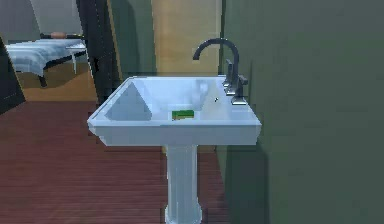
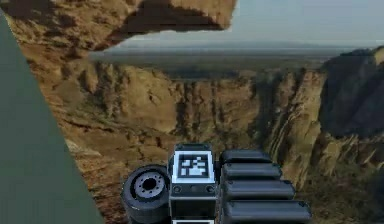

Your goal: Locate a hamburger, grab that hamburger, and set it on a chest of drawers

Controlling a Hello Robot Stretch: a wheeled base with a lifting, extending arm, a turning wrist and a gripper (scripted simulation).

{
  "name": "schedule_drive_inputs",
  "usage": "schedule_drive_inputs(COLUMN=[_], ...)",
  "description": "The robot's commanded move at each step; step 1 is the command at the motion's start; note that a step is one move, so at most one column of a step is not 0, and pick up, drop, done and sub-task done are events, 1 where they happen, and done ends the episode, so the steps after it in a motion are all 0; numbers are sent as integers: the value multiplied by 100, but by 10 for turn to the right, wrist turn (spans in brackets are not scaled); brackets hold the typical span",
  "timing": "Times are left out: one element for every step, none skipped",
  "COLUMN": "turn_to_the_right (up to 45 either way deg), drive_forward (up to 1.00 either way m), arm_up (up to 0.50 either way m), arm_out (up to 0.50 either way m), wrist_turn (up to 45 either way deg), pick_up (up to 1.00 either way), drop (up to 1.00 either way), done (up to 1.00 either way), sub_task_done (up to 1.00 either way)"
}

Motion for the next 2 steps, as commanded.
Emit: schedule_drive_inputs(turn_to_the_right=[-120,-450], drive_forward=[0,0], arm_up=[0,0], arm_out=[0,0], wrist_turn=[0,0], pick_up=[0,0], drop=[0,0], done=[0,0], sub_task_done=[0,0])
